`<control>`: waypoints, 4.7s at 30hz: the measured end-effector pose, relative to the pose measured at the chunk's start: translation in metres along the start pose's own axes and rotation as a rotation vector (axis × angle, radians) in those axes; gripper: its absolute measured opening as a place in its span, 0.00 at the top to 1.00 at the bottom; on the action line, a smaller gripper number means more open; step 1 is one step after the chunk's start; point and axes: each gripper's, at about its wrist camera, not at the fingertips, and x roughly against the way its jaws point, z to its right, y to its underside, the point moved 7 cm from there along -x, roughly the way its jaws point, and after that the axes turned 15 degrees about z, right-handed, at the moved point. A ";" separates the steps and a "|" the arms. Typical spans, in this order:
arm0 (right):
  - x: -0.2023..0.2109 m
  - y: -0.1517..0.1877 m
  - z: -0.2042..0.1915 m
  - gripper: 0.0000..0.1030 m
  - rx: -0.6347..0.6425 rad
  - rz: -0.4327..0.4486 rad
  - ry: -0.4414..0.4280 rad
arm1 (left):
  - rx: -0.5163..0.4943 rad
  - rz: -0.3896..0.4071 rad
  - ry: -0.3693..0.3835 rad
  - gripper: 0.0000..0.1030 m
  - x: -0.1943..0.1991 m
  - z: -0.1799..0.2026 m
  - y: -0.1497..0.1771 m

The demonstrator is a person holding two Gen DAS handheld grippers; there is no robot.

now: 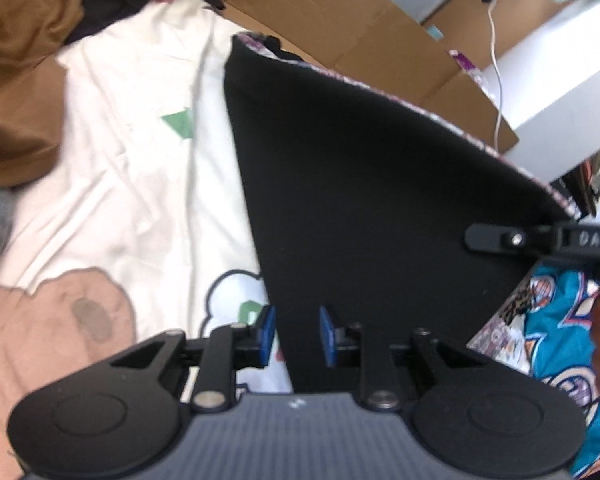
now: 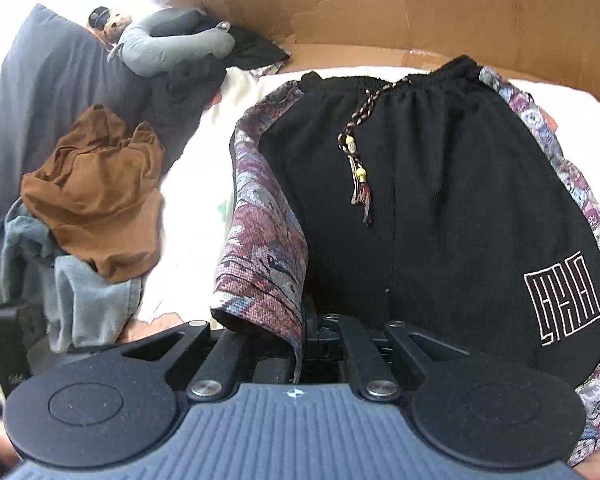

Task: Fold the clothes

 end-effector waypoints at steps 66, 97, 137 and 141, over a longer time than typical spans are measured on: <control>0.084 0.103 0.295 0.84 -0.382 0.290 0.210 | -0.072 -0.570 0.078 0.52 -0.087 0.117 0.070; 0.115 0.088 0.326 0.98 -0.348 0.348 0.311 | 0.090 -0.555 0.321 0.97 -0.098 0.183 0.070; 0.108 0.126 0.365 0.96 -0.435 0.279 0.376 | -0.032 -0.645 0.289 0.96 -0.125 0.186 0.138; 0.115 0.121 0.367 0.77 -0.402 0.270 0.408 | -0.048 -0.664 0.274 0.94 -0.127 0.183 0.139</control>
